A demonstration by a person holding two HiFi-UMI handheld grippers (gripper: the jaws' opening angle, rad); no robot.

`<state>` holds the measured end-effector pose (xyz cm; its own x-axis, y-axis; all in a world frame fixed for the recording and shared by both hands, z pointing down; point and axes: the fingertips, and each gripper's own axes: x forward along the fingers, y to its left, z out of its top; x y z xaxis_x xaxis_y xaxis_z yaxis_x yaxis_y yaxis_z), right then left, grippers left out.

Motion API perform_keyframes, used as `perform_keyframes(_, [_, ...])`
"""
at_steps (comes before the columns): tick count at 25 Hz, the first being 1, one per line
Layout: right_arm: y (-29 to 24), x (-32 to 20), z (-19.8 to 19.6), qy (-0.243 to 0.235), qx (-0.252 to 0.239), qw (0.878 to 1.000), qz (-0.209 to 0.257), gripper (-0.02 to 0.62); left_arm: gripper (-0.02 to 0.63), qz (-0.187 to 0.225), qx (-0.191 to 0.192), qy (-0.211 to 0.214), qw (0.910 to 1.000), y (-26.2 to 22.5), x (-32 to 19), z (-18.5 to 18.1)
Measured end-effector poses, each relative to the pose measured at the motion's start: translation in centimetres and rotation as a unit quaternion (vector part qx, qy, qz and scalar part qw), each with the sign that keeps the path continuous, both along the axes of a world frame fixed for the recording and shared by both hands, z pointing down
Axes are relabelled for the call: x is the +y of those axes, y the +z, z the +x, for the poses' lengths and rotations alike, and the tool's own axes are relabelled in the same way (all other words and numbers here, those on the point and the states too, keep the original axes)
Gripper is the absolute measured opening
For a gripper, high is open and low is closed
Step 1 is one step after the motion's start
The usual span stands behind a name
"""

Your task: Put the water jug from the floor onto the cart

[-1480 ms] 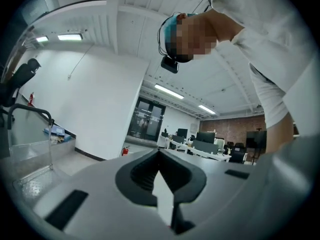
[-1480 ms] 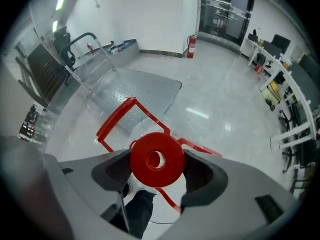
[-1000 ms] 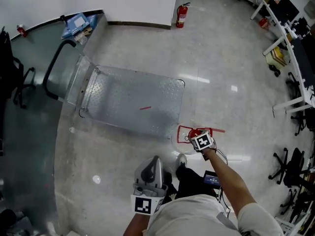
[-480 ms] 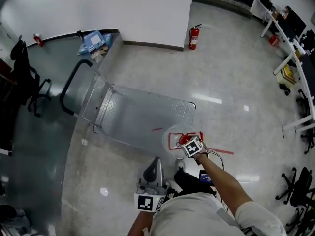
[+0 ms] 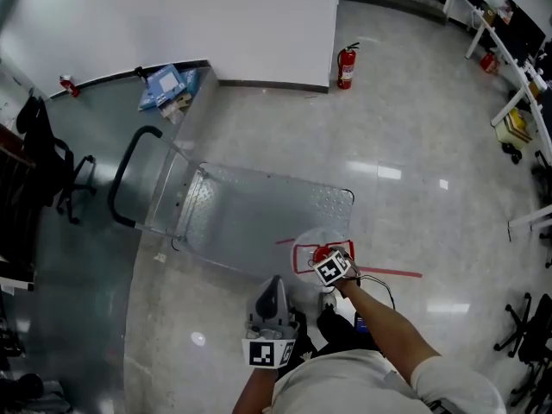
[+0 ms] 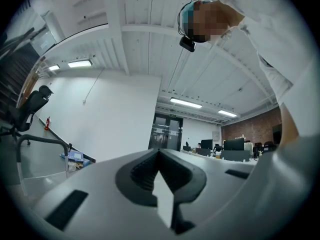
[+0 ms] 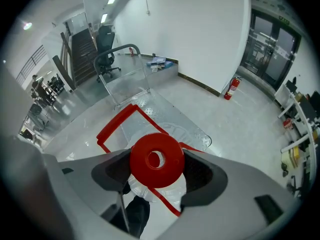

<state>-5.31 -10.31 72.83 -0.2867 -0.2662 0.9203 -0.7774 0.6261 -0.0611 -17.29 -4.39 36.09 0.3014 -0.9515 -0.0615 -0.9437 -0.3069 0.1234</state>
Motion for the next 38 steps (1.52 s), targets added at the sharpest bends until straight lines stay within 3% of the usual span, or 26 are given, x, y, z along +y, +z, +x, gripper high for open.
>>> perform_keyframes(7, [2.4,-1.2,-0.5,0.022,0.014,1.0,-0.016,0.304,0.003,-0.036,0.016,-0.016,0.9991,4.0,-4.8,-3.0])
perform_keyframes(14, [3.6,-0.8,-0.7,0.033,0.016,0.999,-0.023,0.304,0.003,-0.043,0.015,-0.004,0.999,4.9,-6.1,-3.9])
perform_keyframes(24, [6.5,0.1,-1.7,0.016,0.036,0.998,-0.046,0.304,0.003,-0.049,0.009,0.007,0.9987,5.5,-6.0,-3.4])
perform_keyframes(38, [6.8,-0.7,-2.5,0.007,0.043,0.998,-0.05,0.304,0.003,-0.055,0.006,0.004,0.9985,6.0,-5.1,-5.6])
